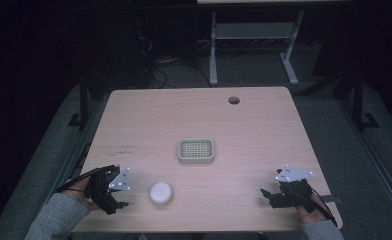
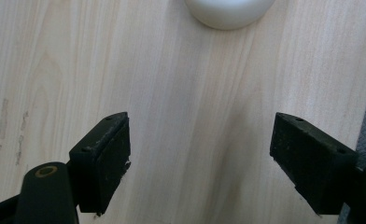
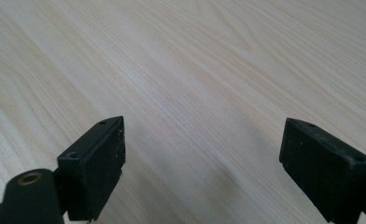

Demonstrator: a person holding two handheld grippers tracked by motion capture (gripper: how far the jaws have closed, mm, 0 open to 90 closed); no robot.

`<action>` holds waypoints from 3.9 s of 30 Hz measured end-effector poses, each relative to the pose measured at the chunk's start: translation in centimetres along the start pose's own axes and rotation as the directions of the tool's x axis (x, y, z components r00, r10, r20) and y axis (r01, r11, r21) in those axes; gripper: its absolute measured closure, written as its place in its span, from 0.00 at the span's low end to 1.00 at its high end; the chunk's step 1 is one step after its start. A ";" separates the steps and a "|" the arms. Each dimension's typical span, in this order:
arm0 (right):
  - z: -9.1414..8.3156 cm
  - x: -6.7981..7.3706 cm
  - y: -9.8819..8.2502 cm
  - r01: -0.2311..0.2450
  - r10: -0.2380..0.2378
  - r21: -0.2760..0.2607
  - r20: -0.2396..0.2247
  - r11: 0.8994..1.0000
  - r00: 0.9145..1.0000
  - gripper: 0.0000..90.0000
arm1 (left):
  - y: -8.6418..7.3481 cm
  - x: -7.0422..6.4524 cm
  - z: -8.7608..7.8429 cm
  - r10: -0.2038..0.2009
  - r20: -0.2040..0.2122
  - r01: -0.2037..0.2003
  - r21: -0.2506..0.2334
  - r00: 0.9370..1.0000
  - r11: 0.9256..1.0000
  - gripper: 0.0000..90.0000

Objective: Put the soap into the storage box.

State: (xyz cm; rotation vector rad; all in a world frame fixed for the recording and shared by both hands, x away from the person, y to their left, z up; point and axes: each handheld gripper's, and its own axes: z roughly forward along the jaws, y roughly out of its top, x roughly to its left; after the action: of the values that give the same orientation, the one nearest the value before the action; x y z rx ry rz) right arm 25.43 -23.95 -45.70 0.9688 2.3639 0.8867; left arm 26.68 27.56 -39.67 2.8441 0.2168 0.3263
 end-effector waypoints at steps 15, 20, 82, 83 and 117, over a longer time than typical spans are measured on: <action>-0.2 0.1 0.1 0.004 -0.004 0.000 0.005 1.000 1.000 0.15 | 0.5 -0.1 -0.2 0.009 0.002 -0.009 -0.014 1.000 1.000 0.22; -0.3 0.1 0.2 0.000 0.000 -0.006 0.006 1.000 1.000 0.16 | 1.3 0.2 -0.4 0.023 0.008 -0.023 -0.004 1.000 1.000 0.21; -0.2 0.5 0.4 0.025 -0.025 -0.011 -0.021 1.000 0.999 0.15 | 10.2 1.4 4.1 0.146 0.213 -0.167 0.081 0.966 0.983 0.20; -0.2 0.5 0.4 0.026 -0.026 -0.012 -0.021 1.000 0.999 0.16 | 10.2 1.5 4.2 0.148 0.220 -0.170 0.086 0.964 0.982 0.20; -0.2 0.4 0.4 0.026 -0.026 -0.013 -0.023 1.000 0.999 0.15 | 11.2 1.1 6.8 0.160 0.279 -0.197 0.111 0.947 0.974 0.20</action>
State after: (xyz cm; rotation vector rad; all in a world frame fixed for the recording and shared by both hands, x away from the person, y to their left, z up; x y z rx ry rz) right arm 25.22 -23.47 -45.33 0.9255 2.3815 0.9068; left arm 30.69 15.45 -42.70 3.0097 -0.0783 -0.0456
